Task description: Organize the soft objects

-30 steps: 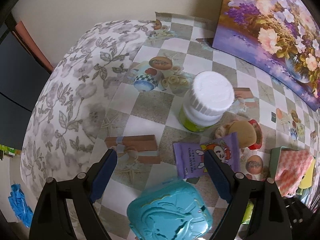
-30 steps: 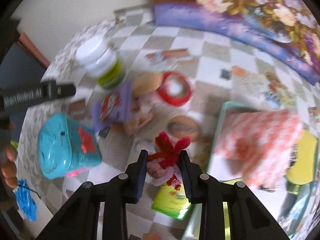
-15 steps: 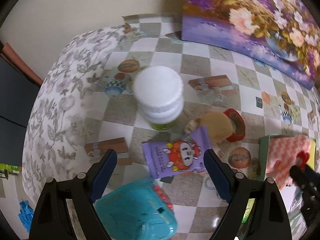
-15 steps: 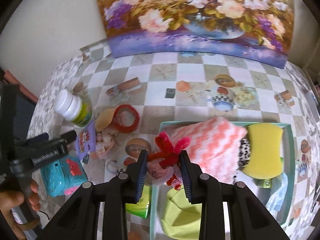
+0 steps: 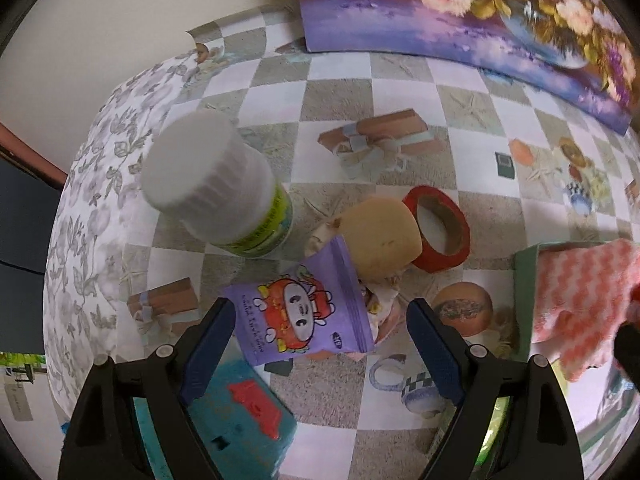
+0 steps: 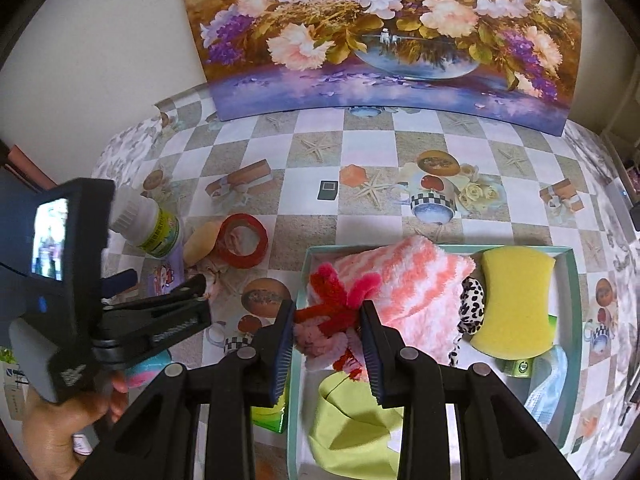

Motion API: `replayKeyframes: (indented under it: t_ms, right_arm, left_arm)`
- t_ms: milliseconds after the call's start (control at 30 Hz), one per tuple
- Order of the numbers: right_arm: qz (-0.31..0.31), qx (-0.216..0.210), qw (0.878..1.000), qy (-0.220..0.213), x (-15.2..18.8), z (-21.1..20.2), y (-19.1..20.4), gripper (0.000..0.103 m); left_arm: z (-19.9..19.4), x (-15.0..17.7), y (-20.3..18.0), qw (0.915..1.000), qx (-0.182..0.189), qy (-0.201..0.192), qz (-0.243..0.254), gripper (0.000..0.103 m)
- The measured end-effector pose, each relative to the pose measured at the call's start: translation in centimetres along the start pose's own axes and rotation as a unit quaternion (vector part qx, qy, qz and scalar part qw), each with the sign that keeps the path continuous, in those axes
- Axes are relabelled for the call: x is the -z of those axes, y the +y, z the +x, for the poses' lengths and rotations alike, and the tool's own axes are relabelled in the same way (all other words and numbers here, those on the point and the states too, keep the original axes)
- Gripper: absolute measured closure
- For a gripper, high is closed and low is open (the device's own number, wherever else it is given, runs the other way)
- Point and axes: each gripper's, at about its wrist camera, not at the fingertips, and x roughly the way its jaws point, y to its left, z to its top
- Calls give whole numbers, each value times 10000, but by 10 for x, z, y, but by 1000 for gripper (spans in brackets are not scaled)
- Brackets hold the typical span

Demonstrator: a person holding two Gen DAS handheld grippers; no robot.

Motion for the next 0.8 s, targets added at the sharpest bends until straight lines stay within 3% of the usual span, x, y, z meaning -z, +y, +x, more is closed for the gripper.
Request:
replayKeyframes:
  t_ms: [100, 200, 433, 633, 800]
  right_arm:
    - [18, -8, 10000, 8, 0, 0, -2, 69]
    - [31, -6, 10000, 8, -1, -1, -4, 69]
    - [42, -21, 10000, -23, -1, -4, -6, 69]
    - [61, -34, 10000, -45, -1, -6, -8, 69]
    - [91, -54, 9999, -69, -2, -9, -10, 69]
  left_arm:
    - [8, 0, -2, 10000, 36, 61, -15, 25]
    - [12, 0, 0, 9999, 92, 86, -94, 41]
    - [2, 0, 13, 9986, 346, -187, -340, 74]
    - [-8, -2, 17, 9981, 312, -358, -404, 87]
    - [-19, -2, 28, 9967, 303, -526, -534, 91]
